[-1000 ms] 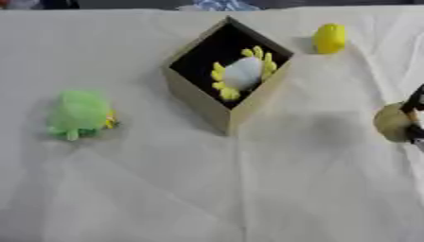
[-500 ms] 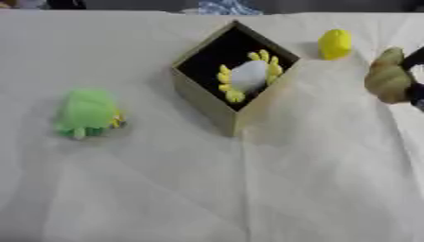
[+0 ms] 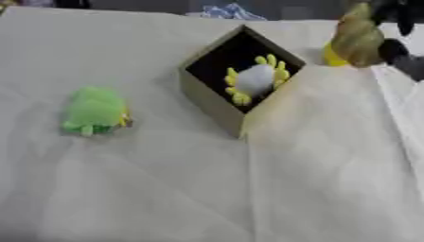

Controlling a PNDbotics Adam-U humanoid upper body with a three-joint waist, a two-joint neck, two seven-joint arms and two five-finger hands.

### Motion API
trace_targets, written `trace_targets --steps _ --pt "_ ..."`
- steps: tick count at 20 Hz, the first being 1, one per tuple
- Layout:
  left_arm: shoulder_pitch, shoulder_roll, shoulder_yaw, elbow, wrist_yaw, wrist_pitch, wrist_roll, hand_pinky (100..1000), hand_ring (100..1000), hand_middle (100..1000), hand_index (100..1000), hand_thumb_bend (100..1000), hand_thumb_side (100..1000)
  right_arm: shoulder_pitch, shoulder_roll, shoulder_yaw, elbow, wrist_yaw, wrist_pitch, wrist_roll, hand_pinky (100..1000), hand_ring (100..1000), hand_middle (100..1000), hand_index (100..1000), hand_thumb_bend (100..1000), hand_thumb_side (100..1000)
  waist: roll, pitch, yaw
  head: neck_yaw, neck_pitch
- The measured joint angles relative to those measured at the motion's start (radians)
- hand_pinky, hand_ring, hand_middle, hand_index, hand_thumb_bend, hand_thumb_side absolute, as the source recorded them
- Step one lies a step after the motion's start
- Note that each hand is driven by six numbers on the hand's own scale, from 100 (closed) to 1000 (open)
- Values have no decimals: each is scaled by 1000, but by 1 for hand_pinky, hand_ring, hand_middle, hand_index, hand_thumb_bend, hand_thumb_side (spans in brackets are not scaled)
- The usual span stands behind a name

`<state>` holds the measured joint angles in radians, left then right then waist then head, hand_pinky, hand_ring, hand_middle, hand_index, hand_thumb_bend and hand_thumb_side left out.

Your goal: Pick up objects on the table and place them in the box.

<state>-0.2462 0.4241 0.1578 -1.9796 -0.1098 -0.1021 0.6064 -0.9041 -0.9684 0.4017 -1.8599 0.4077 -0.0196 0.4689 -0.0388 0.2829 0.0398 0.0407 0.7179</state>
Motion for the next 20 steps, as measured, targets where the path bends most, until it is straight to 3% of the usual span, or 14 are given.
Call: trace_targets --steps 5,10,11,15,20 --pt "2 3 0 0 -1 1 -1 782 713 678 809 302 578 -167 136 81 194 71 -25 52 841 714 424 586 187 237 -10 -4 8 -7 3" --pt "2 8 -1 0 -1 1 -2 782 713 677 809 301 578 -269 277 116 404 164 -65 56 840 723 429 589 218 263 -14 -5 23 -15 3" --pt "2 8 -1 0 -1 1 -2 782 713 677 809 270 607 -282 304 117 447 188 -74 52 840 723 429 588 209 257 -14 -5 27 -18 3" --pt "2 8 -4 0 -1 1 -3 782 712 677 810 298 580 -301 380 109 594 272 -112 17 841 717 425 587 184 236 -13 -4 45 -25 3" --pt "3 8 -4 0 0 2 -2 782 713 677 810 299 577 -301 392 79 639 293 -135 -18 843 710 419 588 157 200 -9 -3 41 -23 4"
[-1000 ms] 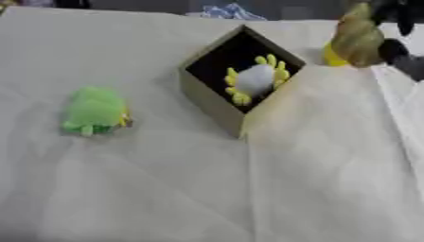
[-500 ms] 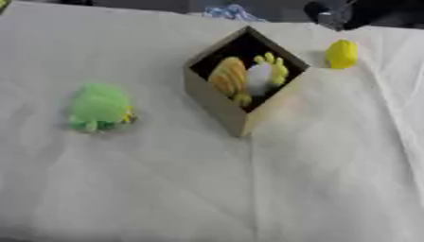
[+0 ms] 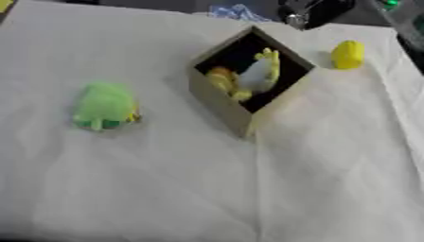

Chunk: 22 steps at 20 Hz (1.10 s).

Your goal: Pick up objects on the table and place them in the box.

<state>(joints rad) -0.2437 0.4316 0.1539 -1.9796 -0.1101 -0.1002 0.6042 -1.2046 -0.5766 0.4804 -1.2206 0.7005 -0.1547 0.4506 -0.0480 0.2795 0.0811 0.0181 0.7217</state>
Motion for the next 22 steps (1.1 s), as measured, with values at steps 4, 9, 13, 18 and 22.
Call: trace_targets --steps 4,9,13,18,22 --pt "-3 0 -1 0 0 0 0 783 713 678 810 300 575 0 0 -9 -6 -5 2 -7 844 709 423 595 144 183 5 0 -10 1 0" --pt "-4 0 -2 0 0 1 -2 783 713 678 810 303 571 17 -5 -27 -24 -18 16 -13 853 755 539 713 140 176 13 -1 -13 -8 0" --pt "-4 0 -2 0 -2 3 -4 783 713 678 811 303 569 60 -38 -62 -24 -17 26 -13 871 813 652 803 111 149 23 -2 -13 -44 0" --pt "-4 0 -2 0 -3 7 -3 782 712 676 810 299 571 129 -98 -107 -6 -7 7 -8 895 887 757 882 141 151 39 0 -10 -73 1" --pt "-3 0 -2 0 -3 14 -3 782 711 676 810 297 571 178 -146 -114 -6 18 -39 22 903 919 795 905 254 194 56 12 -11 -76 0"
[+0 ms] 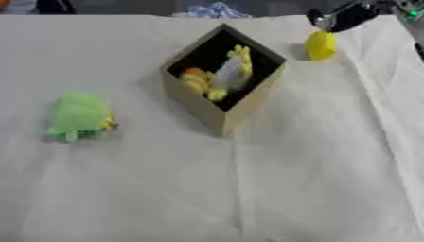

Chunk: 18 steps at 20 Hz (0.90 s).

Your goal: Pick up objects on the table and place them in the box.

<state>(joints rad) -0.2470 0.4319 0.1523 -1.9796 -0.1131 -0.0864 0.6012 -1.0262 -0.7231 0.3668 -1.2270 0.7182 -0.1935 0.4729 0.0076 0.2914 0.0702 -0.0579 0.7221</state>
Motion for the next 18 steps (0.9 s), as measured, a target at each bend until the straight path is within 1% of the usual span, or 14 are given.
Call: trace_targets --steps 3,7,10,13,18 --pt "0 1 0 0 0 4 0 782 711 675 810 296 572 20 -29 -3 3 32 -24 17 904 929 807 912 292 220 3 2 0 1 -1" --pt "0 10 0 0 0 8 -1 781 711 675 810 296 572 29 -50 -3 40 65 -47 20 906 944 827 915 330 242 -2 6 0 8 -2" --pt "-1 13 0 0 0 9 -2 781 711 675 810 296 572 20 -49 -2 86 83 -63 7 909 954 852 919 307 224 -9 6 2 14 -3" --pt "-6 17 0 0 0 10 -4 781 712 675 810 297 571 -10 -22 -4 149 105 -74 -12 913 969 875 928 302 217 -9 6 3 17 -3" --pt "-10 17 -1 0 0 9 -8 781 712 675 810 298 568 -63 62 -30 294 182 -91 -54 914 970 878 931 300 214 -9 6 10 15 -3"
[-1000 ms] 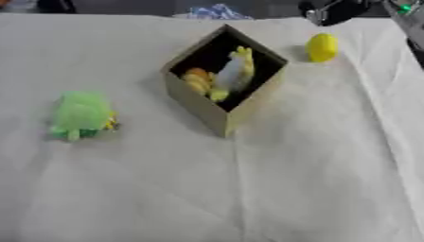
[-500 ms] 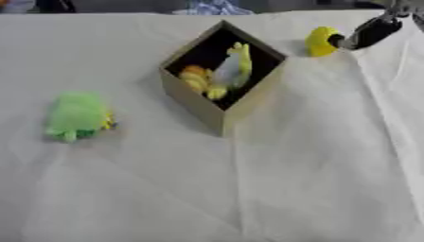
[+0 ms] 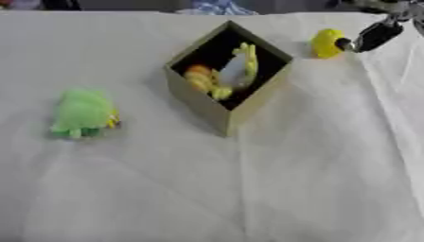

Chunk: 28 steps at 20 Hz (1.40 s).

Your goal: Pick up objects on the table and place them in the box.

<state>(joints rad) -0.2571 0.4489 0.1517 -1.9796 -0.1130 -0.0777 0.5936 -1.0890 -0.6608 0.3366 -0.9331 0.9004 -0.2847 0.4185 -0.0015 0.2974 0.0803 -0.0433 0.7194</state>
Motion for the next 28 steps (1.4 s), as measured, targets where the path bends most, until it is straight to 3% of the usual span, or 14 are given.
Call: trace_targets --steps 5,11,20,28 --pt "-2 0 0 0 0 -1 -2 781 712 675 810 298 569 -20 67 -44 127 92 -11 -49 913 973 878 930 324 228 0 0 8 -4 0" --pt "-5 0 0 0 0 -1 -2 781 712 674 810 296 572 -28 85 -85 210 174 -25 -78 912 975 878 930 347 239 -1 8 10 -3 -1" --pt "-7 0 0 0 0 -1 -2 780 712 673 809 295 575 -38 87 -136 248 220 13 -126 909 966 865 931 337 229 -1 19 18 -2 -9" --pt "-10 0 0 0 3 -1 -2 780 711 671 809 292 577 -46 95 -159 272 265 56 -152 905 969 861 927 407 271 -2 33 32 -7 -25"
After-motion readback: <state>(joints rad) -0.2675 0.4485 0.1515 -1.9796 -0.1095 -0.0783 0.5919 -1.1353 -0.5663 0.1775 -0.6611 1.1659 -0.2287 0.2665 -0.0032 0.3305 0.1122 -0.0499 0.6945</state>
